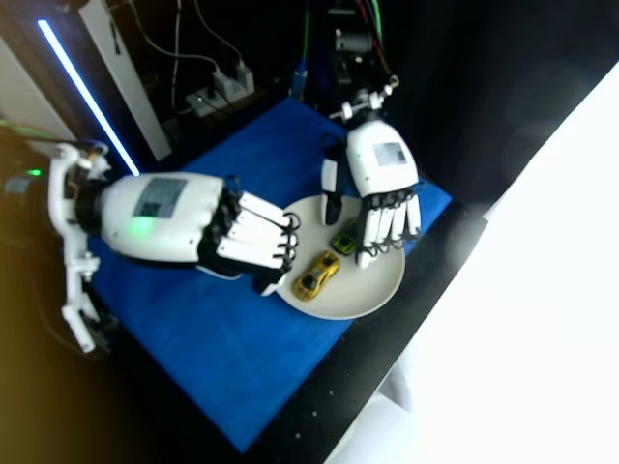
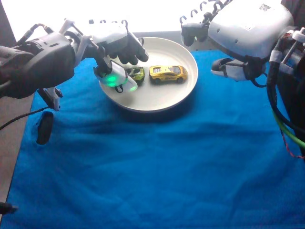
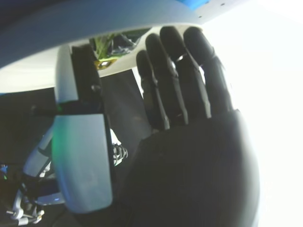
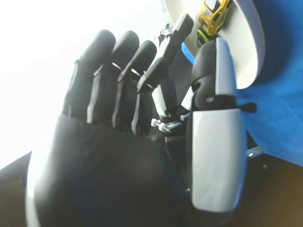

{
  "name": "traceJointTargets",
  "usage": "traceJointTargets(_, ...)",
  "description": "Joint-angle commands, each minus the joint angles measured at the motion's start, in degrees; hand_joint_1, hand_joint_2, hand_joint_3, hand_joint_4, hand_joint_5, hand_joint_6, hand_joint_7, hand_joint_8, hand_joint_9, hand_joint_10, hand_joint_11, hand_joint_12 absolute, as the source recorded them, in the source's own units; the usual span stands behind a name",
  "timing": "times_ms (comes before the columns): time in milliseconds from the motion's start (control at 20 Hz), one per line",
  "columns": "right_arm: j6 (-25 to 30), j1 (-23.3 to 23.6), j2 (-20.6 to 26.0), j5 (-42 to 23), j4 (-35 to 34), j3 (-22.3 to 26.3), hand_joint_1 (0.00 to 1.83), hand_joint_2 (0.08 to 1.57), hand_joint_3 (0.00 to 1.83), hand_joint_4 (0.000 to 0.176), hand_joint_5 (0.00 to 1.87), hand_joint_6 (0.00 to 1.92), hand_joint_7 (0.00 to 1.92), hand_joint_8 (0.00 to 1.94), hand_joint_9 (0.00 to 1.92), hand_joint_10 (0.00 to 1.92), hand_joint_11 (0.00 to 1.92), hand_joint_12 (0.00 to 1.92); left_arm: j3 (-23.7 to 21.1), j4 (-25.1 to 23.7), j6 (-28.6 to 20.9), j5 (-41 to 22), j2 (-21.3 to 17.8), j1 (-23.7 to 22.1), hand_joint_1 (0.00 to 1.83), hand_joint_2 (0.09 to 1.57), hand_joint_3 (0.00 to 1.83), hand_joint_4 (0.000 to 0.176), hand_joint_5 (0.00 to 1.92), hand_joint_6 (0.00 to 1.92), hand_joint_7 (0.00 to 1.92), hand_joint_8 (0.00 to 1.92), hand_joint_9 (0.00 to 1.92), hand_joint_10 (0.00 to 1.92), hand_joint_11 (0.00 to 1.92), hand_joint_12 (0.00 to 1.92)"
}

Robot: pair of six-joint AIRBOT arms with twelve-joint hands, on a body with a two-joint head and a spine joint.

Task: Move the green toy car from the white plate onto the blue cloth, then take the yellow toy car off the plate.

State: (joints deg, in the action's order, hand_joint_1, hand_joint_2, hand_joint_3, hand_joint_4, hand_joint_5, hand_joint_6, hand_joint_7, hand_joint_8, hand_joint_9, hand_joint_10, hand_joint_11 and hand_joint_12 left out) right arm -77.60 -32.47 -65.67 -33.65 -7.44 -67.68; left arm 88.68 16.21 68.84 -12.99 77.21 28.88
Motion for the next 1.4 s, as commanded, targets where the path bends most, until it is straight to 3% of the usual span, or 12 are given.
traceJointTargets(0, -0.2, 0.7, 0.1, -7.7, 0.5, 0.2, 1.3, 1.0, 0.0, 0.0, 0.48, 0.86, 0.63, 0.91, 0.53, 1.21, 0.34, 1.69, 0.5, 0.0, -0.1, -5.6, 0.3, -0.2, 1.11, 1.03, 0.0, 0.0, 0.73, 0.01, 0.81, 0.07, 0.52, 0.76, 0.21, 1.49)
traceJointTargets(200, -0.2, 0.7, 0.3, -7.9, 0.5, 0.4, 1.28, 1.03, 0.0, 0.0, 0.45, 0.9, 0.59, 0.94, 0.48, 1.24, 0.3, 1.71, 0.7, 0.2, 0.1, -5.4, 0.6, -0.1, 1.17, 1.05, 0.0, 0.0, 0.84, 0.04, 0.9, 0.11, 0.61, 0.88, 0.33, 1.53)
traceJointTargets(250, -0.2, 0.7, 0.3, -7.9, 0.5, 0.4, 1.28, 1.02, 0.0, 0.0, 0.45, 0.91, 0.63, 0.89, 0.55, 1.18, 0.39, 1.68, 0.7, 0.2, 0.1, -5.4, 0.6, -0.1, 1.21, 1.13, 0.01, 0.0, 0.85, 0.83, 0.93, 1.0, 0.69, 1.15, 0.52, 1.67)
traceJointTargets(300, -0.2, 0.7, 0.4, -7.9, 0.5, 0.5, 1.27, 1.05, 0.01, 0.0, 0.39, 0.98, 0.58, 0.88, 0.5, 1.19, 0.35, 1.71, 0.8, 0.2, 0.1, -5.4, 0.7, 0.0, 1.22, 1.21, 0.01, 0.0, 0.78, 0.99, 0.82, 1.47, 0.74, 1.58, 0.6, 1.87)
traceJointTargets(350, -0.2, 0.7, 0.5, -8.0, 0.5, 0.6, 1.28, 1.05, 0.01, 0.0, 0.37, 1.03, 0.56, 0.88, 0.46, 1.19, 0.3, 1.73, 0.9, 0.3, 0.1, -5.4, 0.8, 0.1, 1.22, 1.23, 0.0, 0.0, 0.77, 1.02, 0.79, 1.58, 0.77, 1.74, 0.65, 1.91)
traceJointTargets(550, -0.2, 0.7, 0.9, -8.2, 0.5, 0.8, 1.31, 1.03, 0.0, 0.0, 0.41, 0.97, 0.62, 0.73, 0.51, 1.11, 0.36, 1.65, 0.9, 0.7, 0.1, -5.4, 0.8, 0.3, 1.35, 1.2, 0.0, 0.0, 0.81, 1.06, 0.78, 1.34, 0.78, 1.51, 0.65, 1.74)
traceJointTargets(700, -0.2, 0.7, 1.0, -8.3, 0.5, 0.9, 1.34, 1.02, 0.0, 0.0, 0.46, 0.87, 0.62, 0.84, 0.5, 1.18, 0.36, 1.68, 0.8, 0.9, 0.1, -5.7, 0.7, 0.3, 1.25, 1.21, 0.0, 0.0, 0.84, 0.96, 0.77, 1.58, 0.74, 1.66, 0.5, 1.87)
traceJointTargets(750, -0.2, 0.7, 1.0, -8.3, 0.5, 0.9, 1.34, 1.02, 0.0, 0.0, 0.46, 0.9, 0.6, 0.86, 0.5, 1.19, 0.36, 1.69, 0.6, 0.9, 0.1, -6.0, 0.5, 0.3, 1.33, 1.2, 0.0, 0.0, 0.84, 1.02, 0.78, 1.42, 0.73, 1.56, 0.45, 1.8)
traceJointTargets(900, -0.2, 0.7, 1.1, -8.3, 0.5, 1.0, 1.37, 1.02, 0.0, 0.0, 0.42, 1.03, 0.58, 0.97, 0.51, 1.25, 0.41, 1.7, -1.9, 0.9, 0.2, -8.7, -1.3, 0.3, 1.34, 1.23, 0.0, 0.0, 0.77, 1.07, 0.77, 1.44, 0.65, 1.62, 0.3, 1.83)
traceJointTargets(950, -0.2, 0.7, 1.1, -8.3, 0.5, 1.0, 1.35, 1.02, 0.0, 0.0, 0.41, 1.05, 0.59, 0.94, 0.54, 1.21, 0.44, 1.67, -2.6, 0.8, 0.2, -9.5, -1.8, 0.2, 1.25, 1.23, 0.0, 0.0, 0.79, 1.02, 0.78, 1.56, 0.68, 1.67, 0.45, 1.9)
traceJointTargets(1050, -0.2, 0.7, 1.2, -8.4, 0.5, 1.0, 1.34, 1.02, 0.0, 0.0, 0.42, 1.03, 0.59, 0.92, 0.53, 1.2, 0.44, 1.66, -4.2, 0.4, 0.2, -11.3, -3.2, -0.1, 1.35, 1.21, 0.0, 0.0, 0.77, 1.09, 0.79, 1.35, 0.74, 1.56, 0.61, 1.72)
traceJointTargets(1350, -0.2, 0.6, 1.4, -8.4, 0.5, 1.1, 1.29, 1.04, 0.0, 0.0, 0.45, 0.99, 0.64, 0.89, 0.59, 1.2, 0.52, 1.64, -13.1, -3.8, 0.2, -18.8, -10.1, -0.7, 1.35, 1.19, 0.0, 0.0, 0.78, 1.1, 0.86, 1.3, 0.75, 1.5, 0.54, 1.78)
